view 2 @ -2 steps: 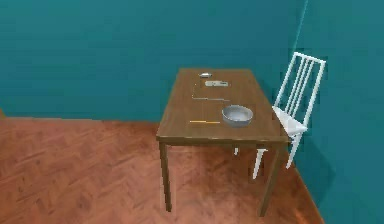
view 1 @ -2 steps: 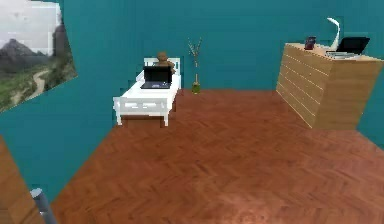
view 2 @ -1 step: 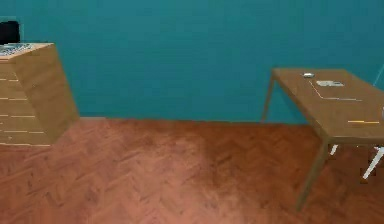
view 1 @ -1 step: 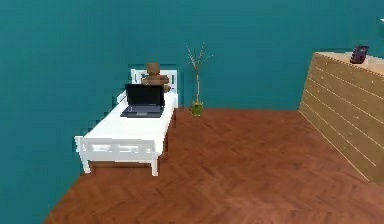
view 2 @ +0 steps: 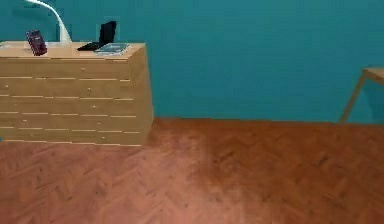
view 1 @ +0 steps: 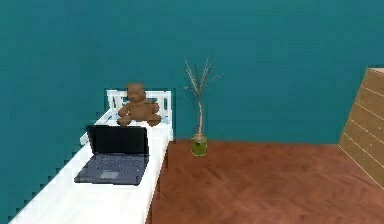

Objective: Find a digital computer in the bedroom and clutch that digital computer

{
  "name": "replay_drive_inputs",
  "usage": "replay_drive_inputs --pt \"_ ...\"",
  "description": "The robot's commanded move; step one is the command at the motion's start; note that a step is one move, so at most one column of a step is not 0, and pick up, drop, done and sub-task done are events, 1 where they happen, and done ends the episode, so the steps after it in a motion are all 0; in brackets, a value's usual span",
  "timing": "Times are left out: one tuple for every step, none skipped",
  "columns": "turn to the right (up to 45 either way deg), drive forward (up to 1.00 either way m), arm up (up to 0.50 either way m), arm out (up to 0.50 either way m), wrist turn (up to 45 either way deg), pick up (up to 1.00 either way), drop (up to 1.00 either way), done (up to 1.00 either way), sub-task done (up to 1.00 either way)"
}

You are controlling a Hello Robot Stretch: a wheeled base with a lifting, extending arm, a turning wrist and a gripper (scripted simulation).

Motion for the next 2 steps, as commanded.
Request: replay_drive_inputs --pt "0.0 0.25 0.00 0.00 0.0 0.00 0.00 0.00 0.00" --pt "-45.0 0.00 0.00 0.00 0.0 0.00 0.00 0.00 0.00"
